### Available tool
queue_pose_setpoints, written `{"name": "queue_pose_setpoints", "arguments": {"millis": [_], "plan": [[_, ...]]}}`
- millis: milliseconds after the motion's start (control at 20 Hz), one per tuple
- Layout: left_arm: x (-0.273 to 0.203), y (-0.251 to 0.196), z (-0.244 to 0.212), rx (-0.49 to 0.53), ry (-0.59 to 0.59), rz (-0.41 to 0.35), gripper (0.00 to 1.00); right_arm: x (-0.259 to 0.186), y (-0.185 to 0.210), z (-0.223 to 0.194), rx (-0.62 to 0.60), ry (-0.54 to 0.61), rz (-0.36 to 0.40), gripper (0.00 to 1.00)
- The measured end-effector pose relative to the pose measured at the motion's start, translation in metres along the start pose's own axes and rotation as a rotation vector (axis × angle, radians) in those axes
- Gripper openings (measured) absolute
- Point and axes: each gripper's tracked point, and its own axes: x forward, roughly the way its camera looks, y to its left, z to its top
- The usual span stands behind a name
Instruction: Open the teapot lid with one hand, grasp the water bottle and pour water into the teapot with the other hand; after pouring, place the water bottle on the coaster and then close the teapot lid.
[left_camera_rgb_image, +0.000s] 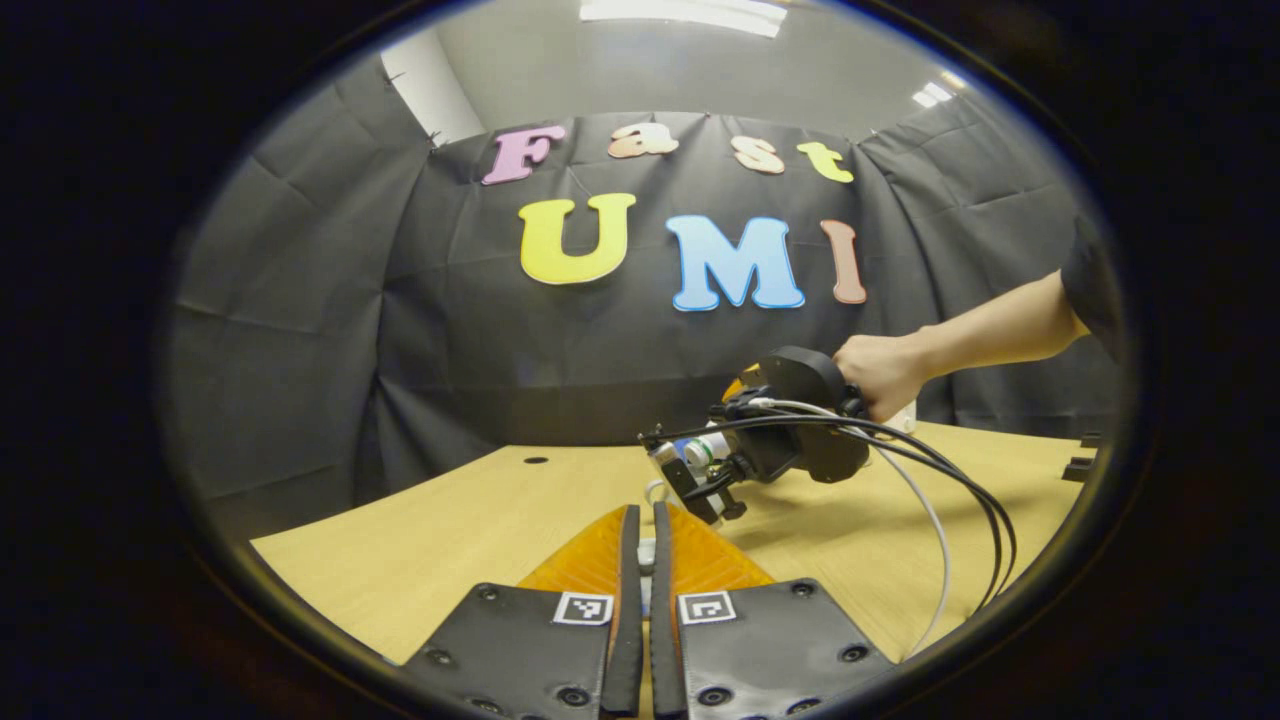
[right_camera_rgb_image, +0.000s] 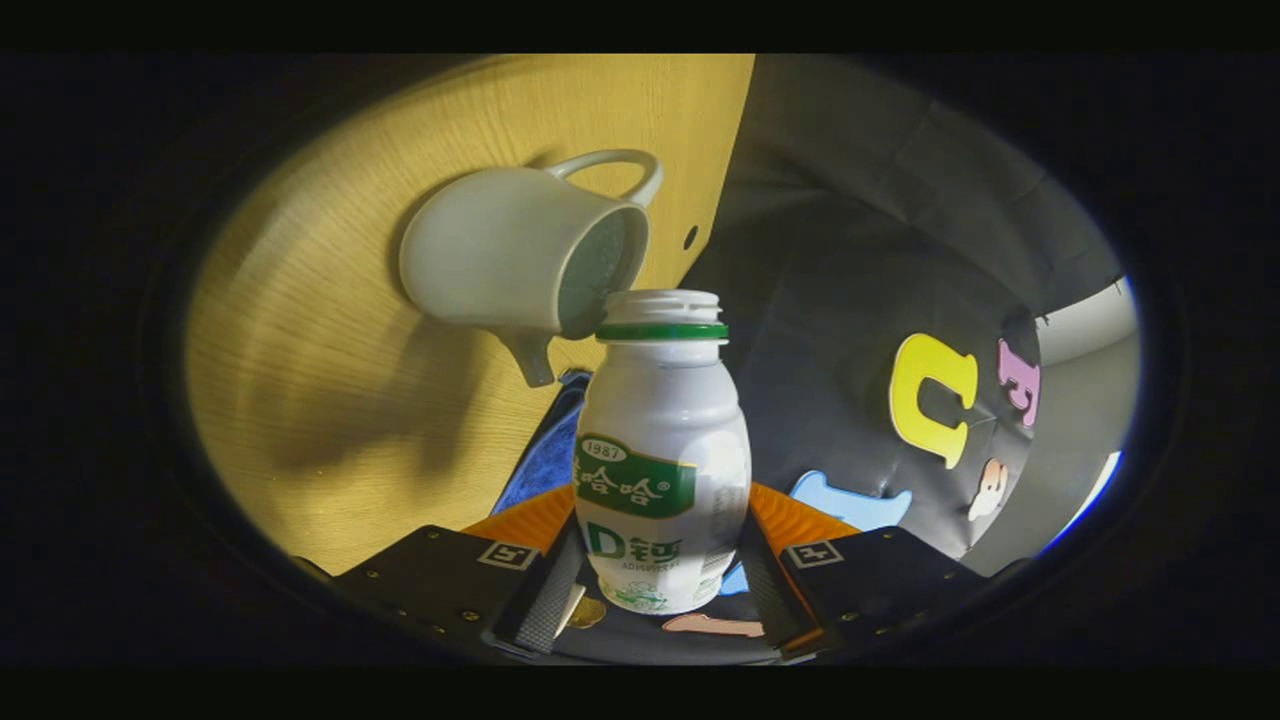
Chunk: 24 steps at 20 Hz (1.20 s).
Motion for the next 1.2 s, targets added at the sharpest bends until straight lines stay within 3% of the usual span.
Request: {"name": "queue_pose_setpoints", "arguments": {"millis": [1200], "plan": [[-0.008,0.005,-0.005,0.01,0.009,0.01,0.1,0.001,-0.008,0.007,-0.087,-0.012,-0.059,0.75]]}}
